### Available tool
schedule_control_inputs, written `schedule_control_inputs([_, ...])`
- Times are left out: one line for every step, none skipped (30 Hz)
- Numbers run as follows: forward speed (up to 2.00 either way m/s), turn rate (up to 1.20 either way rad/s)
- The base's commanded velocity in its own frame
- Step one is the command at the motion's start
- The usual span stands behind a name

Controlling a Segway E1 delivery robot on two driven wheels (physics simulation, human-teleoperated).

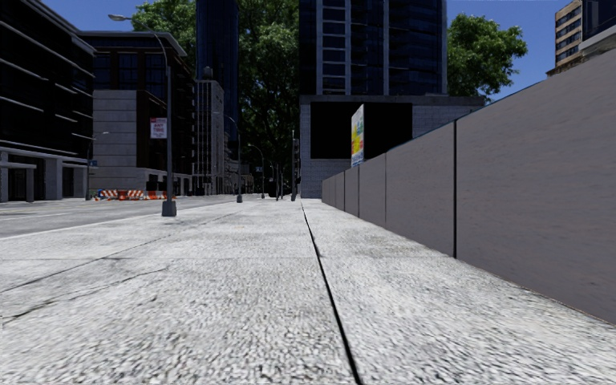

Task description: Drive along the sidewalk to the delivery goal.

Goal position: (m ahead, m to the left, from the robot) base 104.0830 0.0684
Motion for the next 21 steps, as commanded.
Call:
schedule_control_inputs([2.00,0.00])
schedule_control_inputs([2.00,0.00])
schedule_control_inputs([2.00,0.00])
schedule_control_inputs([2.00,0.00])
schedule_control_inputs([2.00,0.00])
schedule_control_inputs([2.00,0.00])
schedule_control_inputs([2.00,0.00])
schedule_control_inputs([2.00,0.00])
schedule_control_inputs([2.00,0.00])
schedule_control_inputs([2.00,0.00])
schedule_control_inputs([2.00,0.00])
schedule_control_inputs([2.00,0.00])
schedule_control_inputs([2.00,0.00])
schedule_control_inputs([2.00,0.00])
schedule_control_inputs([2.00,0.00])
schedule_control_inputs([2.00,0.00])
schedule_control_inputs([2.00,0.00])
schedule_control_inputs([2.00,0.00])
schedule_control_inputs([2.00,0.00])
schedule_control_inputs([2.00,0.00])
schedule_control_inputs([2.00,0.00])
